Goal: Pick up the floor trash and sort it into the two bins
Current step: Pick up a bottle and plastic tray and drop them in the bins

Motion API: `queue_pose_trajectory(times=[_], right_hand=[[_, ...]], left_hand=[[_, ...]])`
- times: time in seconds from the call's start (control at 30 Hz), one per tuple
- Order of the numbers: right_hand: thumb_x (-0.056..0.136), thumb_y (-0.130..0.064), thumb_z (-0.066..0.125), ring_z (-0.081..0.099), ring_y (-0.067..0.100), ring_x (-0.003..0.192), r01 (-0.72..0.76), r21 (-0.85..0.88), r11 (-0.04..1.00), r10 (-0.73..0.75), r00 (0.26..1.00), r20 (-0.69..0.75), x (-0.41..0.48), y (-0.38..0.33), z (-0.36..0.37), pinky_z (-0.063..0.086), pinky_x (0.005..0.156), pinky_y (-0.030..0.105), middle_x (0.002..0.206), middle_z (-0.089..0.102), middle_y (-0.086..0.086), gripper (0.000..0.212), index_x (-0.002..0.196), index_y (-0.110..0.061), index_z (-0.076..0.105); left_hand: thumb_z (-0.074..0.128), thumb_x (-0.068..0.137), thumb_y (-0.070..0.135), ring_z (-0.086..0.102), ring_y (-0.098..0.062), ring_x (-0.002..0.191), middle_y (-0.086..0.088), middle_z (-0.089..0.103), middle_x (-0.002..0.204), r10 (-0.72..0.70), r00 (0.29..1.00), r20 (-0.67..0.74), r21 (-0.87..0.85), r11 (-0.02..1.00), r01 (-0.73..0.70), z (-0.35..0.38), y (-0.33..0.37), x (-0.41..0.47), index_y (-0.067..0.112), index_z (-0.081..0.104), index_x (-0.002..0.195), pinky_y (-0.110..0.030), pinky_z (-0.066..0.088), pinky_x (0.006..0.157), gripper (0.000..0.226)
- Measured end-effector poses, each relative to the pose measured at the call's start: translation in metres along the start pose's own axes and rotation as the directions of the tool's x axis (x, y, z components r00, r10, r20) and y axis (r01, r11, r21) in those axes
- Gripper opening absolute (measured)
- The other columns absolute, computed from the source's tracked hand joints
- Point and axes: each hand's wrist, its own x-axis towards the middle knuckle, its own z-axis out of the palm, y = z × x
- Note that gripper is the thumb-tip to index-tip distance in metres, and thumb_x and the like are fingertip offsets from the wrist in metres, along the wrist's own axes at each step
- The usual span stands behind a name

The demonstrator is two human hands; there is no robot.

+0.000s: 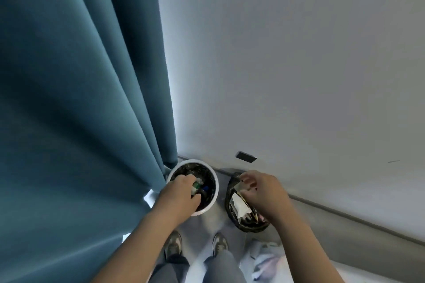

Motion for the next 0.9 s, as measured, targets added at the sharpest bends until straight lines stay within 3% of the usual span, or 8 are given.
queue_pose_trajectory(times=[0.13,0.27,0.43,0.53,0.83,0.9], right_hand=[[0.079,-0.020,0.066,0.061,0.004,0.095,0.127,0.019,0.992,-0.127,0.992,-0.004,-0.004,-0.034,-0.031,0.050,0.090,0.026,0.102,0.066,-0.013,0.031,0.110,-0.027,0.066],[0.080,-0.024,0.067,0.059,0.002,0.096,0.288,-0.026,0.957,-0.287,0.957,0.036,0.006,-0.066,-0.057,0.050,0.090,0.026,0.103,0.064,-0.015,0.033,0.111,-0.033,0.064],[0.084,-0.027,0.066,0.056,0.001,0.101,0.512,-0.116,0.851,-0.501,0.858,0.111,0.021,-0.091,-0.083,0.046,0.088,0.021,0.108,0.061,-0.019,0.033,0.115,-0.037,0.061],[0.086,-0.026,0.065,0.055,0.002,0.104,0.599,-0.173,0.782,-0.568,0.799,0.198,0.027,-0.105,-0.090,0.044,0.089,0.019,0.110,0.060,-0.020,0.033,0.117,-0.037,0.060],[0.084,-0.020,0.063,0.057,-0.002,0.109,0.850,-0.116,0.514,-0.729,0.504,0.463,-0.005,-0.174,-0.050,0.038,0.081,0.007,0.119,0.063,-0.017,0.039,0.122,-0.031,0.062],[0.084,-0.021,0.063,0.057,-0.001,0.110,0.887,-0.097,0.451,-0.737,0.431,0.520,-0.022,-0.191,-0.033,0.043,0.087,0.013,0.119,0.064,-0.015,0.038,0.121,-0.031,0.061]], left_hand=[[0.053,0.087,0.031,0.056,-0.022,0.105,0.000,0.056,0.115,-0.038,0.994,-0.098,-0.059,0.998,0.033,-0.036,0.002,-0.020,0.020,0.055,0.116,-0.038,0.048,0.092,0.031],[0.054,0.088,0.034,0.056,-0.017,0.107,0.005,0.055,0.114,-0.074,0.975,-0.207,-0.110,0.993,0.052,-0.061,0.009,-0.035,0.023,0.054,0.113,-0.030,0.046,0.093,0.027],[0.053,0.091,0.033,0.055,-0.014,0.106,0.006,0.053,0.125,-0.248,0.916,-0.316,-0.235,0.956,0.178,-0.070,0.025,-0.058,0.022,0.051,0.126,-0.025,0.044,0.092,0.037],[0.052,0.091,0.037,0.053,-0.013,0.116,0.007,0.050,0.133,-0.351,0.864,-0.360,-0.291,0.923,0.253,-0.070,0.024,-0.079,0.025,0.047,0.132,-0.024,0.042,0.096,0.043],[0.048,0.094,0.039,0.048,-0.012,0.123,0.009,0.046,0.139,-0.644,0.623,-0.444,-0.472,0.759,0.449,-0.042,-0.003,-0.170,0.025,0.042,0.137,-0.021,0.036,0.100,0.046],[0.048,0.093,0.039,0.049,-0.011,0.123,0.009,0.048,0.135,-0.701,0.565,-0.436,-0.526,0.708,0.471,-0.032,-0.009,-0.195,0.027,0.043,0.135,-0.022,0.037,0.101,0.044]])
